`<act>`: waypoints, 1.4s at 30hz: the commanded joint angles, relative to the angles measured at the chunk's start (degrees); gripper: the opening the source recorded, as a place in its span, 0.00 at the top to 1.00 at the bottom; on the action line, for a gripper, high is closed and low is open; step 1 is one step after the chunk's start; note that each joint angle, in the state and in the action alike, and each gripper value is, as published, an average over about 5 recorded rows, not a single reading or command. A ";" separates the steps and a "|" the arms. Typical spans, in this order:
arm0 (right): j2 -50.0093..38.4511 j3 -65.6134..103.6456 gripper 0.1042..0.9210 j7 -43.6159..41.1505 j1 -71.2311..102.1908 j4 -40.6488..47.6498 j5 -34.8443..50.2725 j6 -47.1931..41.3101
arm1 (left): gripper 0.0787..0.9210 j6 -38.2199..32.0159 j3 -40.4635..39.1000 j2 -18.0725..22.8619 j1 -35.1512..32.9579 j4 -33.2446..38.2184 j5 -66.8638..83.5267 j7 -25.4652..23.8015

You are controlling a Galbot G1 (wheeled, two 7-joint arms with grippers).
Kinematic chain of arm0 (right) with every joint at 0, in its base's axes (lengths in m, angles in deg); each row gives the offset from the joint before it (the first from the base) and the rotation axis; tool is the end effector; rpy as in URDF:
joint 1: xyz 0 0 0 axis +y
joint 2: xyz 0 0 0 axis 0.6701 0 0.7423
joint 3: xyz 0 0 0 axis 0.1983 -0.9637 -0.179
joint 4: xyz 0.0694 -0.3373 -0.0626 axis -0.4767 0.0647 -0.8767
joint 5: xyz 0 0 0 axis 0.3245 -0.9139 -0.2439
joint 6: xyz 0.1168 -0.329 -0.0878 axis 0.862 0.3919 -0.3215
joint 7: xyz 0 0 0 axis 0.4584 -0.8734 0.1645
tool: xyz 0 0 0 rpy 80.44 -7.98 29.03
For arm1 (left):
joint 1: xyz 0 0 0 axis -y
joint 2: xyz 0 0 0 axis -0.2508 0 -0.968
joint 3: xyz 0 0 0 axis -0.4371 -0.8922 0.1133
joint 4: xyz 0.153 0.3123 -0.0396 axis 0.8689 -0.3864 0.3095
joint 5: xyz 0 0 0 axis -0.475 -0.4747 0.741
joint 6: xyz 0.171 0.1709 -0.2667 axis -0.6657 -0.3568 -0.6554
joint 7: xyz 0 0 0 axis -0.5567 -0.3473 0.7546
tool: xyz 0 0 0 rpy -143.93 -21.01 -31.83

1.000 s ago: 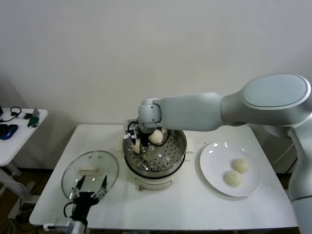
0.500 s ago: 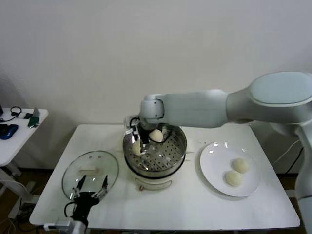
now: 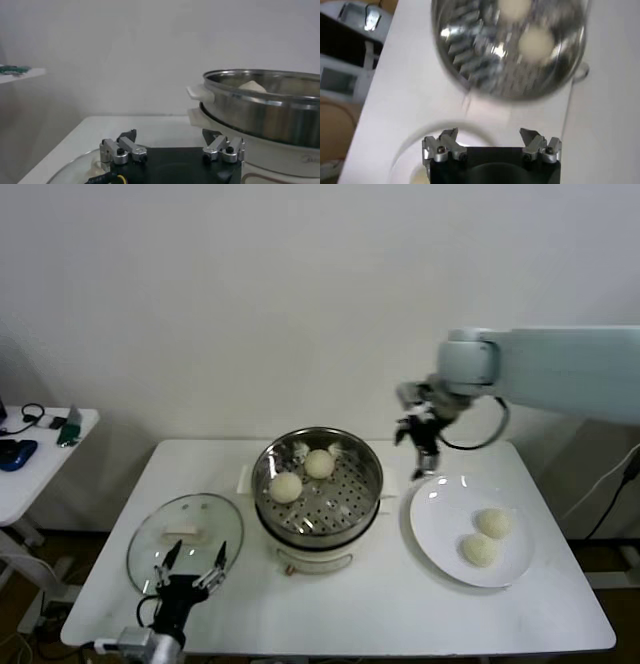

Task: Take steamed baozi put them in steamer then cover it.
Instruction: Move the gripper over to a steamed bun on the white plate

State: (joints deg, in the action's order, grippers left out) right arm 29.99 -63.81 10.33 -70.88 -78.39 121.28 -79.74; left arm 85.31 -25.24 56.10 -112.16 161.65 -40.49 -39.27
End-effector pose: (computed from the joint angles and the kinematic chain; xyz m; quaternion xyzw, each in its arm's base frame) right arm 0.5053 -0.0930 -0.0354 0.5210 -0.5232 0.5465 0.3952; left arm 0.1480 0.0554 -0.3340 -0.0111 -0.9936 0.0067 0.1120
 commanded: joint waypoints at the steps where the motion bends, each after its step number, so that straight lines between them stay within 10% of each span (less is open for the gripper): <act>1: -18.67 -0.21 0.12 1.27 10.69 -3.45 -15.28 1.35 | 0.12 0.07 0.00 0.19 0.02 -0.03 -0.15 -0.01; 29: -12.38 24.84 0.12 5.46 41.53 10.29 -23.89 -0.47 | 0.12 -0.42 0.55 0.55 -0.85 -1.32 -0.98 0.22; 42: -11.36 22.28 0.30 2.97 35.76 9.06 -21.92 1.43 | 0.12 -0.57 0.31 0.63 -0.49 -1.59 -0.99 0.28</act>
State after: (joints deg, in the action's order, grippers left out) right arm 18.49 -41.01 14.67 -32.88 -69.14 98.87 -79.45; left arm 84.79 -24.91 56.71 -112.62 160.10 -41.44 -39.00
